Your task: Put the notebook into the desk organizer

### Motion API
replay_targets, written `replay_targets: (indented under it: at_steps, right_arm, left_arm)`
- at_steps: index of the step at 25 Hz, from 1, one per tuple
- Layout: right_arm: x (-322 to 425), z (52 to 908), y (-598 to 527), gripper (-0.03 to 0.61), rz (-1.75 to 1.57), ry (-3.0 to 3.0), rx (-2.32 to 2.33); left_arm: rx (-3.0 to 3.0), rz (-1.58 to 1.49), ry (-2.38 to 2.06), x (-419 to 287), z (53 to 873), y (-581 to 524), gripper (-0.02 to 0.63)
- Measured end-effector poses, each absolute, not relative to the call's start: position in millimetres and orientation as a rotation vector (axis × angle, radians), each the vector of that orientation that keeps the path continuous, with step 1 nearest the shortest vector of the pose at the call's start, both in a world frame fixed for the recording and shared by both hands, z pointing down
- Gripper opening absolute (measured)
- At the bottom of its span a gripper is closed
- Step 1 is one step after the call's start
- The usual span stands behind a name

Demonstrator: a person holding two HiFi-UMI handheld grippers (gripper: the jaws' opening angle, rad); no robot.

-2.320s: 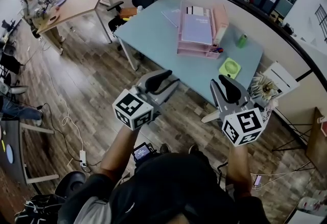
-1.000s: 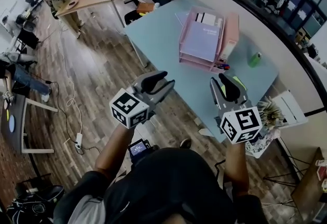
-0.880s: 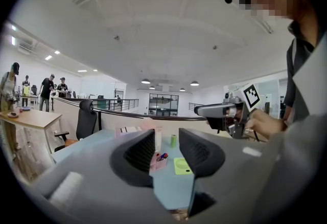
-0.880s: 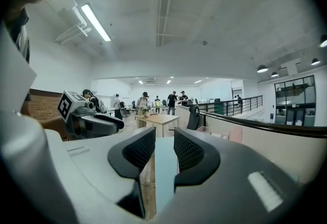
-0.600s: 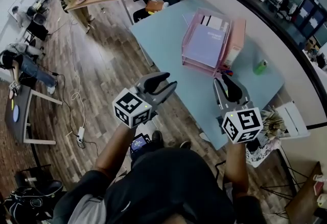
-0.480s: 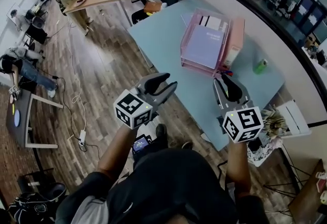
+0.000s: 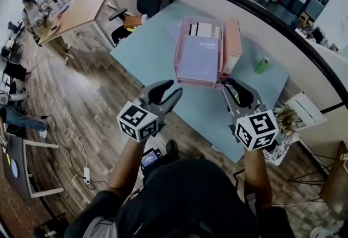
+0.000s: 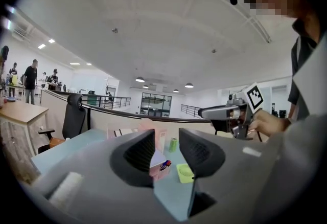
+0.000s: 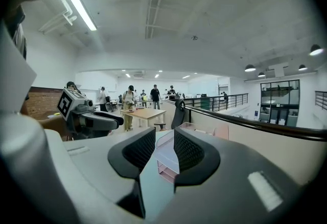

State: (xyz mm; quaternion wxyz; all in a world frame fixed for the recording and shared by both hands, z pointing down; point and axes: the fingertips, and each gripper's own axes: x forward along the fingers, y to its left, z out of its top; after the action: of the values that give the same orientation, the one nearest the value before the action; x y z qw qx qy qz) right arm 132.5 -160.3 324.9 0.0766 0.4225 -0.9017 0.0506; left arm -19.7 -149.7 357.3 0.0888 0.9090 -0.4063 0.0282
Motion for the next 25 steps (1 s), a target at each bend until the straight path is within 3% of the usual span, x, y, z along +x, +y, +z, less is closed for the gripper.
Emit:
replay_targets:
  at_steps: [13,25]
  right_arm:
    - [88.1,345.7,-205.8,0.095,0.194,-2.539,1.487]
    - [102.0,403.0,-242.0,0.103,0.353,-2.411,1.523]
  left_arm:
    - [2.733,0.158,-0.988,-68.4,393.3,-218.4,0.195]
    - [2.596,0.213,-0.965,-68.5,456.2,-257.7,0.195]
